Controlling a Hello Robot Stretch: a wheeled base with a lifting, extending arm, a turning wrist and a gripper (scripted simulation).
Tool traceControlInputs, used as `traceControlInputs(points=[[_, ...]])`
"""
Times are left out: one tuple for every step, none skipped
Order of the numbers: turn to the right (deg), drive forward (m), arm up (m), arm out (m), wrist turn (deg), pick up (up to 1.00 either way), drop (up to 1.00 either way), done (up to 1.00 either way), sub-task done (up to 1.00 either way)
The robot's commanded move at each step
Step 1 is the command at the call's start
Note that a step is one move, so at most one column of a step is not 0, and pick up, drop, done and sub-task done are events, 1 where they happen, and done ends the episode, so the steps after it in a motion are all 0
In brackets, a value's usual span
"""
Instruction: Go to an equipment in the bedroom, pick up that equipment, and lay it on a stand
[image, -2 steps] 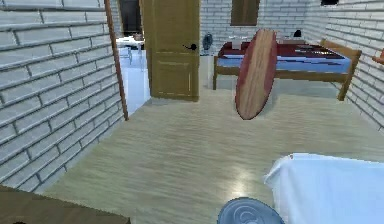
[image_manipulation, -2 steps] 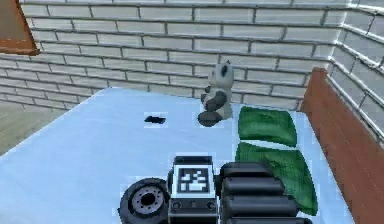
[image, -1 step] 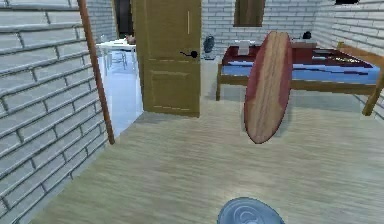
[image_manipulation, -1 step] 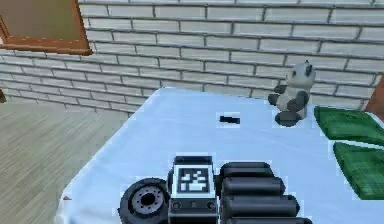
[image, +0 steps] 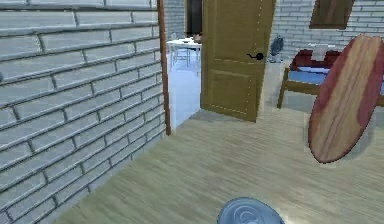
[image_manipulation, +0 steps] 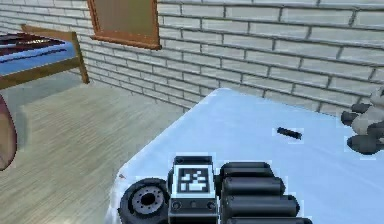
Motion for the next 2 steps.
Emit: traceControlInputs(points=[[0.0, 1.0, 0.0, 0.0, 0.0, 0.0, 0.0, 0.0, 0.0], [-3.0, 0.0, 0.0, 0.0, 0.0, 0.0, 0.0, 0.0, 0.0]])
